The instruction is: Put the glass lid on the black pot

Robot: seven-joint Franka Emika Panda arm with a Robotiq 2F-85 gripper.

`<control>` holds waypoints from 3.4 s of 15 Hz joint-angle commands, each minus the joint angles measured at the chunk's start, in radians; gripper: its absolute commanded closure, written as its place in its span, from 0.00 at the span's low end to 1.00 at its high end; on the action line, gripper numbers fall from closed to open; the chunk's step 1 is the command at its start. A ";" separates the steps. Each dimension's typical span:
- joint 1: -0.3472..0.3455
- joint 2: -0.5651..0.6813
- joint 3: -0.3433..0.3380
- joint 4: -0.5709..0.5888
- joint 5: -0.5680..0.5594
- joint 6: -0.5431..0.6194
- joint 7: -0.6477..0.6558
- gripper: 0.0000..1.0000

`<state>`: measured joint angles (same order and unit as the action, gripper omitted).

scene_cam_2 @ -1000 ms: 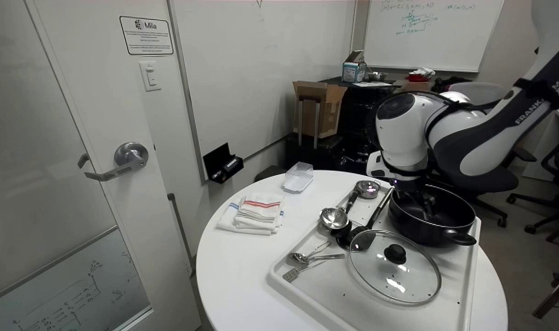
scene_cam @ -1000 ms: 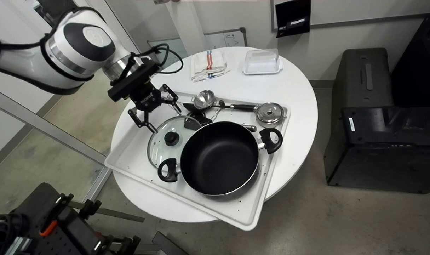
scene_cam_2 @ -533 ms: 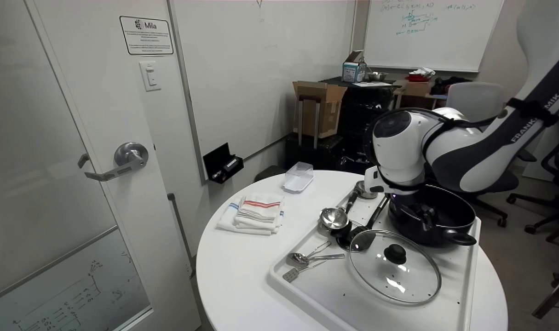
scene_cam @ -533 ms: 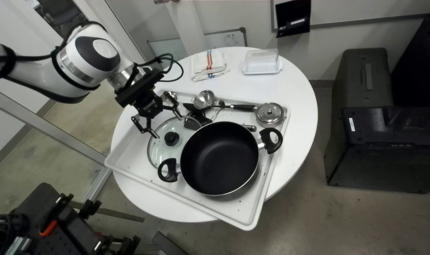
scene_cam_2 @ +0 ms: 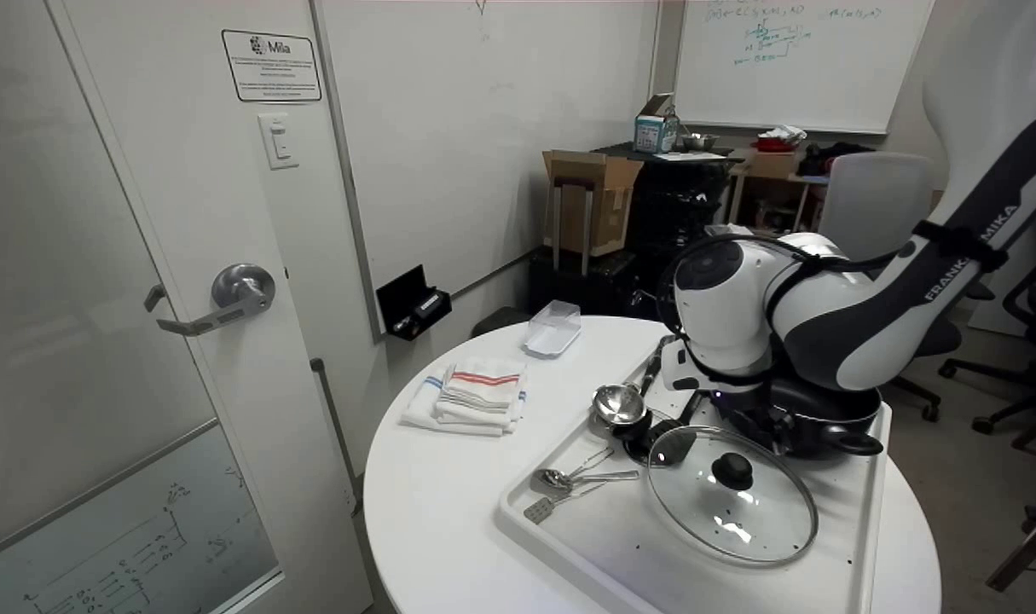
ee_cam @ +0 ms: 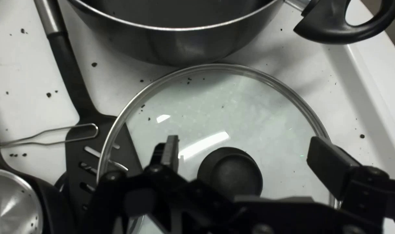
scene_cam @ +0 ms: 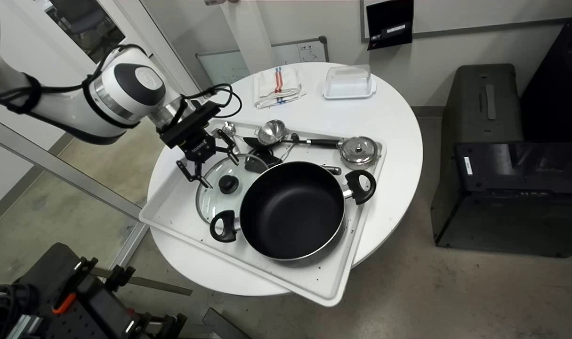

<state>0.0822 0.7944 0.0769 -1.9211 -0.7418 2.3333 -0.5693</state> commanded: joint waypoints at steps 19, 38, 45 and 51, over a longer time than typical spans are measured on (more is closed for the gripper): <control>0.013 0.143 -0.013 0.097 -0.115 0.148 0.000 0.57; 0.026 -0.135 0.030 -0.135 -0.166 0.155 0.026 0.74; 0.033 -0.258 0.052 -0.172 -0.127 0.094 0.065 0.74; 0.026 -0.306 0.044 -0.109 -0.049 -0.038 0.121 0.74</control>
<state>0.1039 0.5297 0.1292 -2.0518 -0.8360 2.3718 -0.4702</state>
